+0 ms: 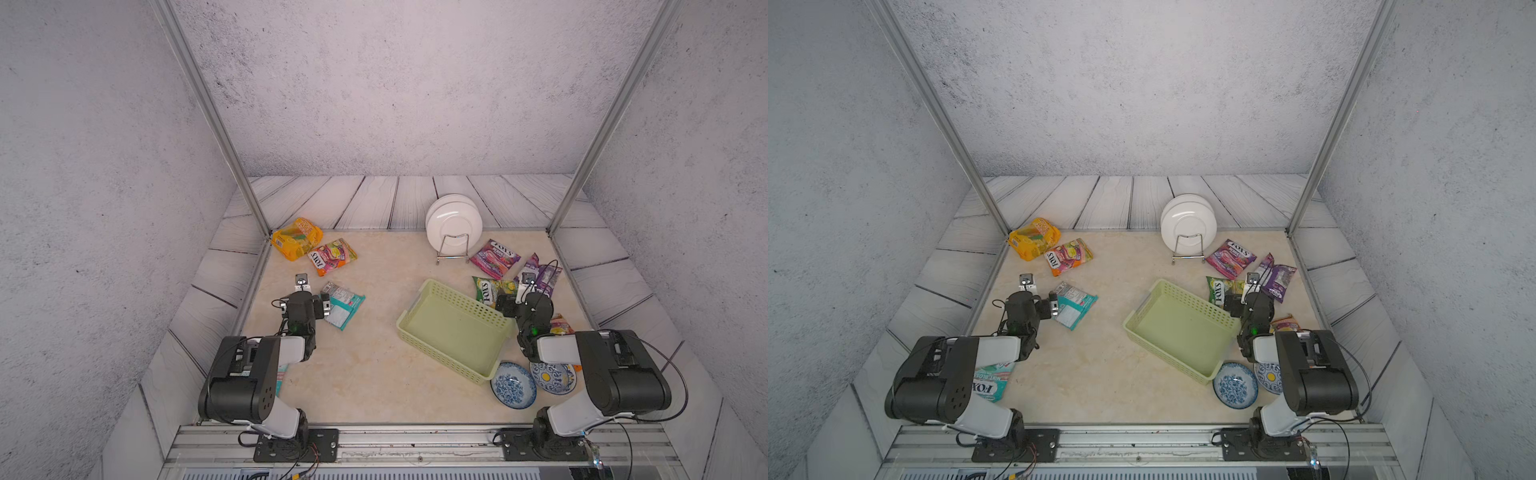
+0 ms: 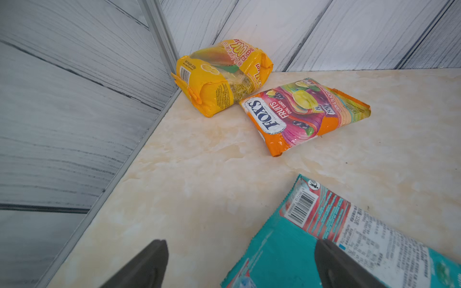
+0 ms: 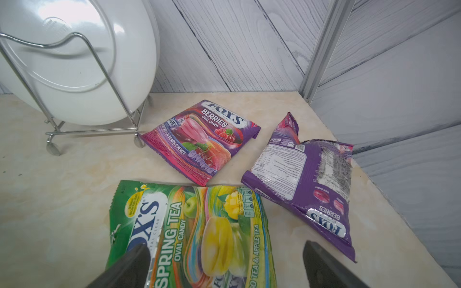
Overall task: Put the candies in the basket
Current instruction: Adjust the basket at the center of the board.
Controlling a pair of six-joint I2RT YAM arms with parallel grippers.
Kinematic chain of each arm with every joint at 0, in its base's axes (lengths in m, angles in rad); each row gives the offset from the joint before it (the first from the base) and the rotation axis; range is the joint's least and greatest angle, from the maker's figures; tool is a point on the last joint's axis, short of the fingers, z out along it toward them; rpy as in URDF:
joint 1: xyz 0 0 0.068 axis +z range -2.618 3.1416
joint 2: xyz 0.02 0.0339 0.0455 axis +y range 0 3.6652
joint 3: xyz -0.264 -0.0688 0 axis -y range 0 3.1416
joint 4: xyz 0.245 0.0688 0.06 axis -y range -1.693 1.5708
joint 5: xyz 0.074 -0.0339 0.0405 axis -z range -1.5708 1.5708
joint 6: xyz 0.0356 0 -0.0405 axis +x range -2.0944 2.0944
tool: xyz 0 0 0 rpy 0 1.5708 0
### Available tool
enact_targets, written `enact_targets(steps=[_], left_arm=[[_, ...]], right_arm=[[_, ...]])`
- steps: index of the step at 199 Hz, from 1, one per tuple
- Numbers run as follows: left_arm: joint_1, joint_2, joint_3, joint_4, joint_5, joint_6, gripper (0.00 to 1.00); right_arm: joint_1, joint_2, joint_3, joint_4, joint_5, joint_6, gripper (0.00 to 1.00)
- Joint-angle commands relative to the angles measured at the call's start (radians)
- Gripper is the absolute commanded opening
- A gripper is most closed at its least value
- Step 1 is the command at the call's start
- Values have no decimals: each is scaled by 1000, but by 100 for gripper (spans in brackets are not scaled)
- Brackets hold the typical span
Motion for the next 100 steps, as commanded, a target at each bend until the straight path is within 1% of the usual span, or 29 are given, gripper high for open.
enact_targets(steps=[1,100], left_arm=[[10,10,20,26,-12,13,98],[13,8,20,22,-6,11,98]], right_arm=[[-6,28,13,6,23,-6,100],[-10,27,15,1,12,-4,100]])
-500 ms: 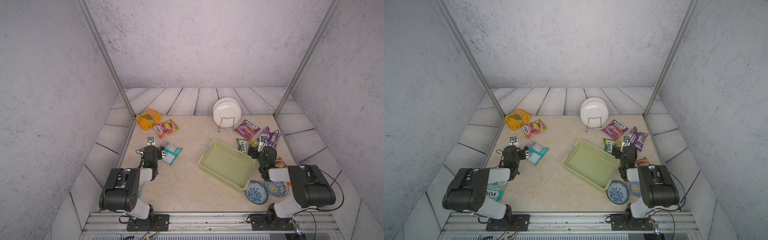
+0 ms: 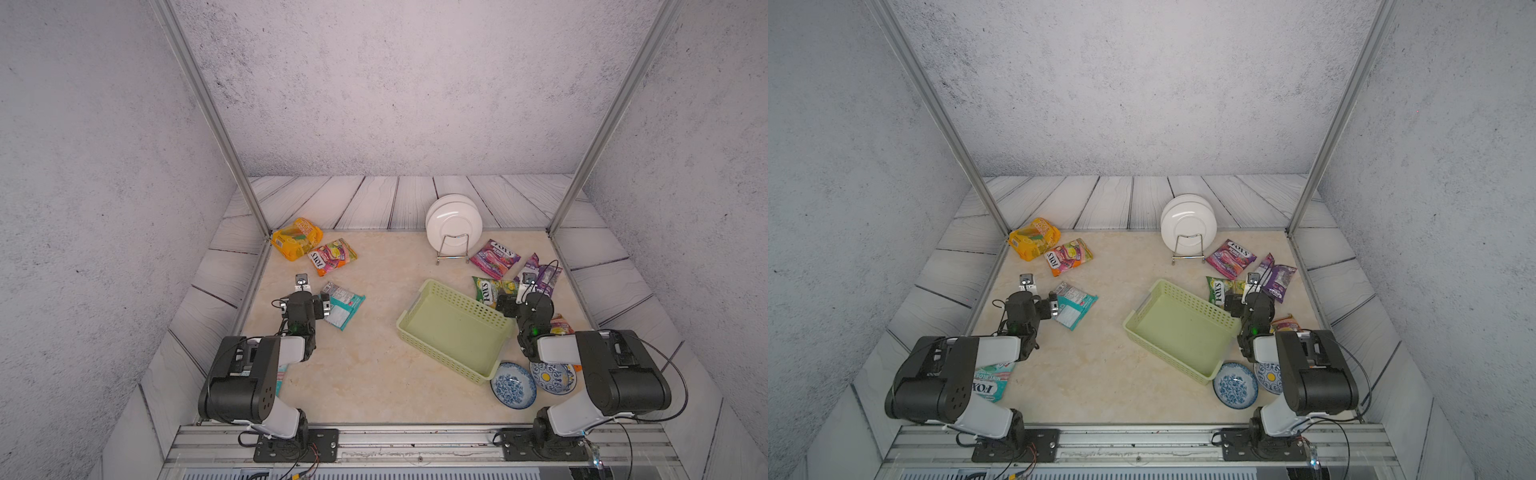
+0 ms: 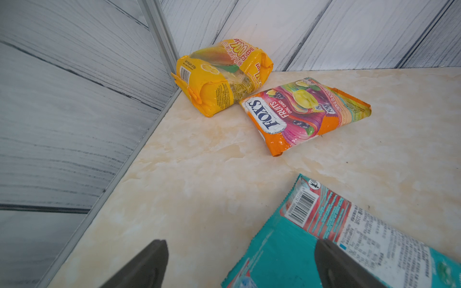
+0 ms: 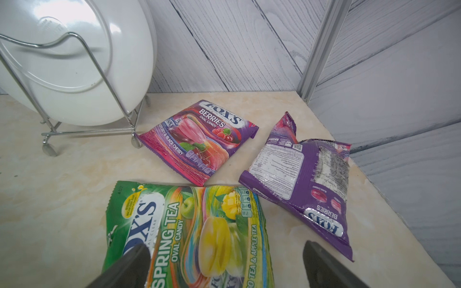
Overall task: Put the candies in the basket
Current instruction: Adjust the basket at the center of the board.
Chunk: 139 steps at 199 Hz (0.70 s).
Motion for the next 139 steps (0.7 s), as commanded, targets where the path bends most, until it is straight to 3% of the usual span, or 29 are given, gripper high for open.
enact_targets(steps=[1,29,66,94,110,139], left_arm=[[11,7,19,22,-6,10,98],[10,-38,54,-68,11,24,98],[8,-146,208,-419,81,25,98],[7,-246,339,-724,153,20,98],[9,-308,371,-822,194,25,98],[8,-397,408,-984,310,47,98]], right_arm=[[-5,25,14,1,8,-5,100],[-3,-14,2,0,67,14,100],[-2,-189,112,-335,97,32,100],[-3,-306,234,-600,140,164,100],[-3,-337,348,-844,191,330,100],[-2,-351,465,-1052,49,413,100]])
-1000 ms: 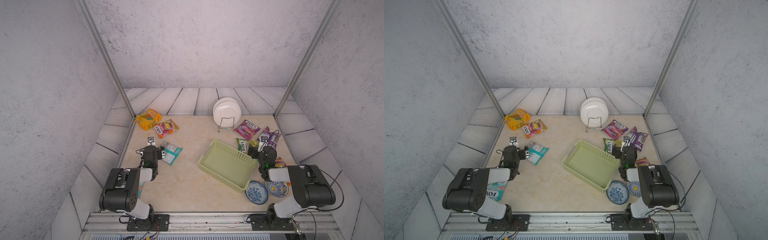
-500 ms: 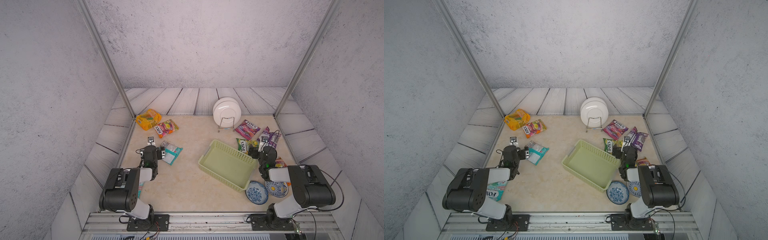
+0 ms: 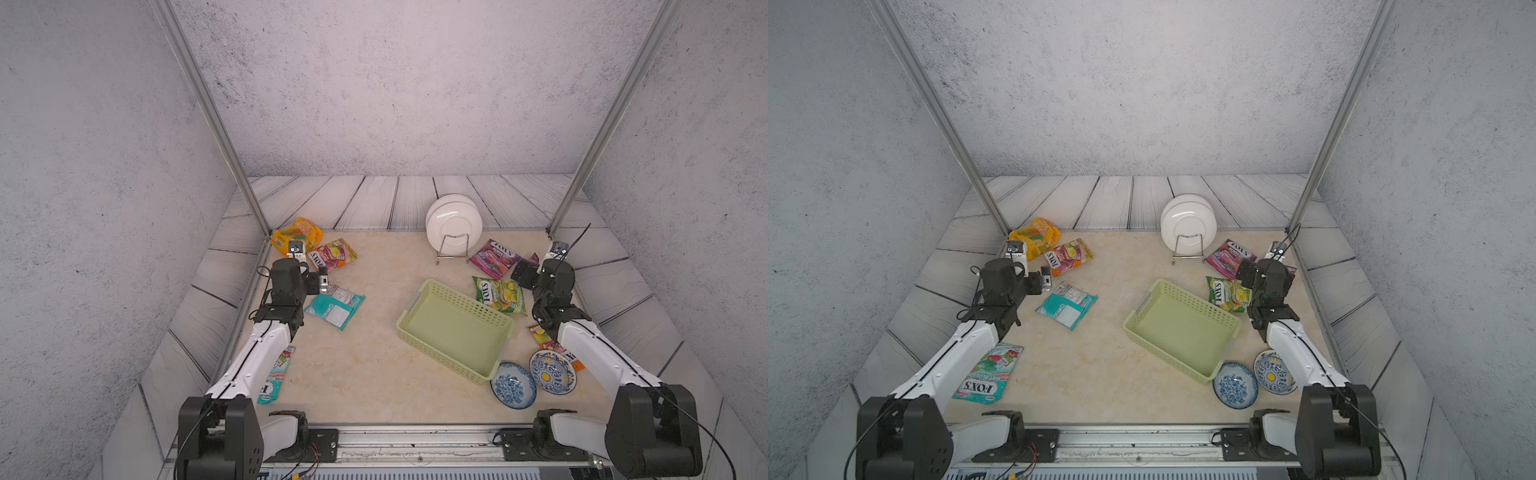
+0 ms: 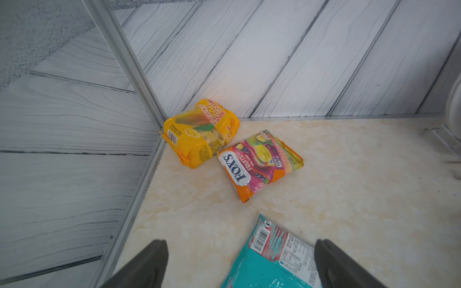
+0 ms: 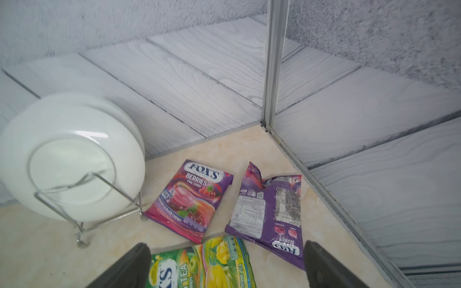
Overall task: Put the candies in the basket
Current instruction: Adjust the basket at the center of the board.
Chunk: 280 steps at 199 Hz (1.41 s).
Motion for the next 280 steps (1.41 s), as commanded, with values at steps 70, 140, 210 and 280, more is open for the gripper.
enact_targets(steps=[70,140,210,280], left_arm=[[75,-167,3,-322,271,22,98],[42,-156,-45,-283,213,53,98],[32,-147,-54,-284,207,54,98],[23,-159,-57,-287,212,45,98]], right_arm=[[45,59,144,-394,-328,-8,100],[129,299,332,-557,-447,-187,88],[204,440,370,-614,-530,-261,84],[236,530,451,-732,-540,-307,69]])
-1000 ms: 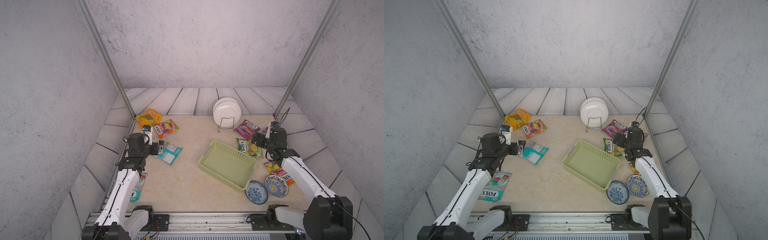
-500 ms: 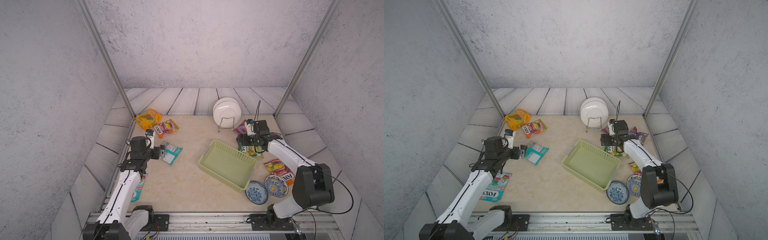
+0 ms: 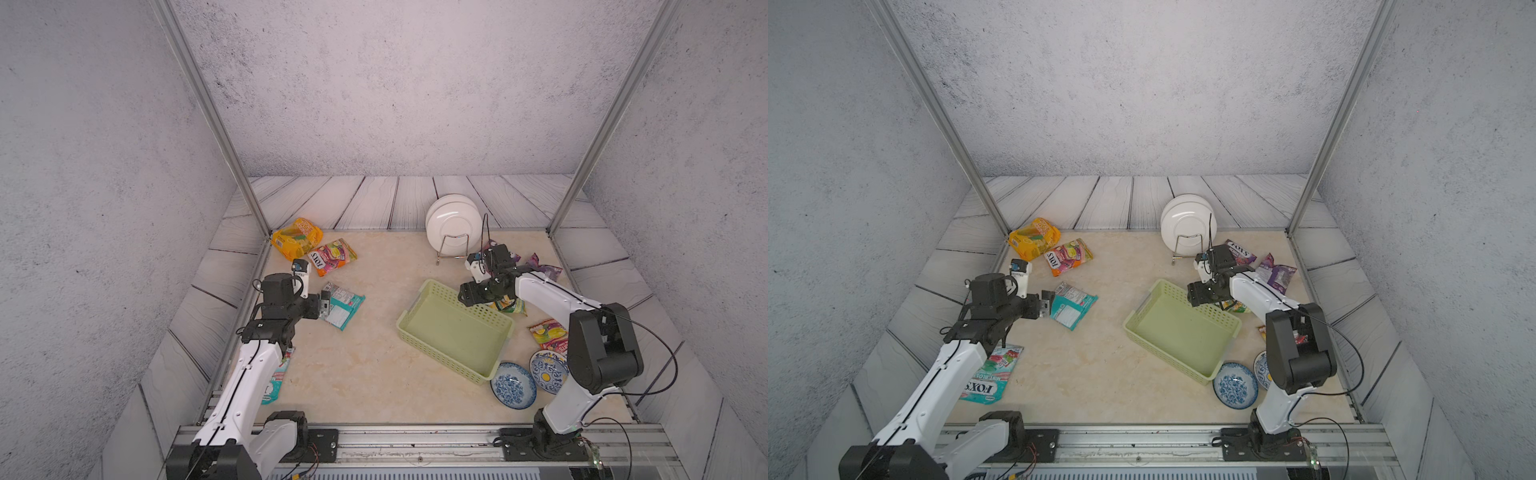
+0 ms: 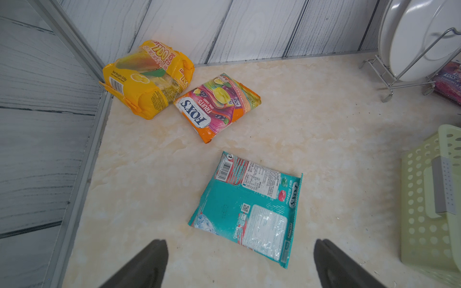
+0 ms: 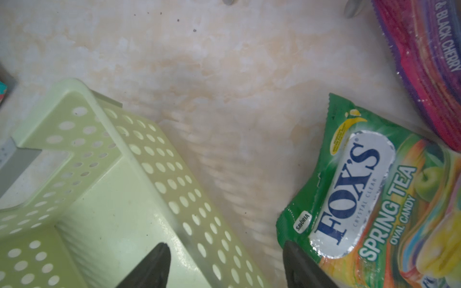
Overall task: Put the candies in the basket
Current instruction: Adjust the basket at the center of the board.
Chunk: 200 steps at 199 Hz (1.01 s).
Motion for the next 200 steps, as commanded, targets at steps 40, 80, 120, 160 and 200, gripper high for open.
enact_targets(steps=[40,80,120,160,200], left_arm=[[-9,-7,-15,2,4,0,98],[-7,-13,-17,4,-10,6,98],[-11,7,-5,1,-26,-3,98],[-19,21,15,-12,0,-22,98],[-23,6,2,-9,-9,-14,98]], right_arm=[[24,43,43,-56,-37,-15,55],[25,55,60,-54,-61,4,34],[27,57,73,-69,-95,26,18],[27,43,72,-68,-119,71,8],[31,9,23,-5,-137,168,1]])
